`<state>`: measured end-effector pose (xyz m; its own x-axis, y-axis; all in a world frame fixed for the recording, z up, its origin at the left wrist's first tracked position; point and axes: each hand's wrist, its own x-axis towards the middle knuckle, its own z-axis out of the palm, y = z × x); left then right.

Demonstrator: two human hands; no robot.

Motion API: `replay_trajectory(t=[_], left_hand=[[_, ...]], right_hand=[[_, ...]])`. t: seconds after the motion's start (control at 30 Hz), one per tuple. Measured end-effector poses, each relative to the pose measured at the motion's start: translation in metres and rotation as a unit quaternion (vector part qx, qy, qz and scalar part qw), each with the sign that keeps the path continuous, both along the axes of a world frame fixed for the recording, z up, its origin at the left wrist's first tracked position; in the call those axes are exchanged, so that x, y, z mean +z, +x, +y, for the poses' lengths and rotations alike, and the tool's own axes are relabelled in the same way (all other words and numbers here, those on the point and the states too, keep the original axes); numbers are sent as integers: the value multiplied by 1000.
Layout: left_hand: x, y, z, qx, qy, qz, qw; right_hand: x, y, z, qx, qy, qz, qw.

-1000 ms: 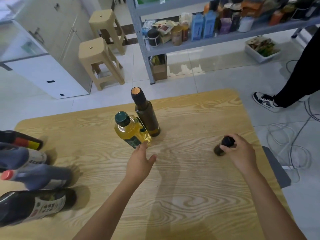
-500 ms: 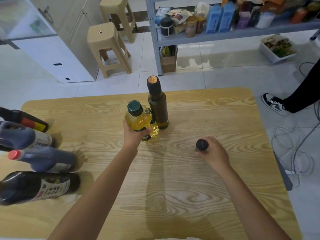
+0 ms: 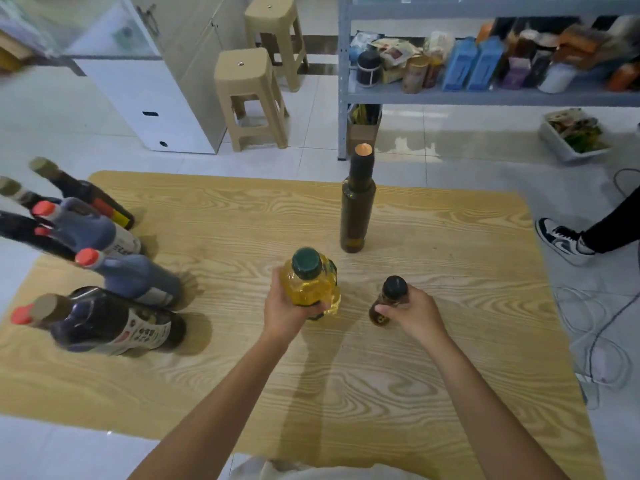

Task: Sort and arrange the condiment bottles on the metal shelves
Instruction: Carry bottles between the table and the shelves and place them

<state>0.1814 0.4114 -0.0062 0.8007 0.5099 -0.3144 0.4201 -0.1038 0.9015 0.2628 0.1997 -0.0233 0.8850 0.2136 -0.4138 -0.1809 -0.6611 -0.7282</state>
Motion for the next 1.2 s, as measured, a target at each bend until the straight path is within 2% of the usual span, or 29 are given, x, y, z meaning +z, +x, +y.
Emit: replay_trajectory(t=[0.13,0.27,0.37,0.57,0.7,0.8,0.93,1.03,1.2], left_hand=[[4,-52,17,-8,-25,-2,1000],[18,-109,44,47,-74,-24,996],[31,-159,68,95,-76,-53,991],[74,-280,115,235,-39,-102,966],[110,-382,140,325,12,-113,939],[135,-463,151,415,52,-126,900],[167,-560,152,536,110,-141,825],[194,-618,142,610,162,-155,760],[236,-681,118,706,243,-154,647]], right_hand=[[21,-20,33,58,17,-10,998],[50,-52,79,142,35,-34,989],[71,-87,119,212,50,-38,975],[97,-181,210,350,93,-56,930],[123,-266,279,446,151,-79,879],[146,-337,328,529,212,-64,819],[175,-434,386,634,275,-31,722],[199,-505,420,706,313,-13,635],[239,-607,462,804,366,23,469]])
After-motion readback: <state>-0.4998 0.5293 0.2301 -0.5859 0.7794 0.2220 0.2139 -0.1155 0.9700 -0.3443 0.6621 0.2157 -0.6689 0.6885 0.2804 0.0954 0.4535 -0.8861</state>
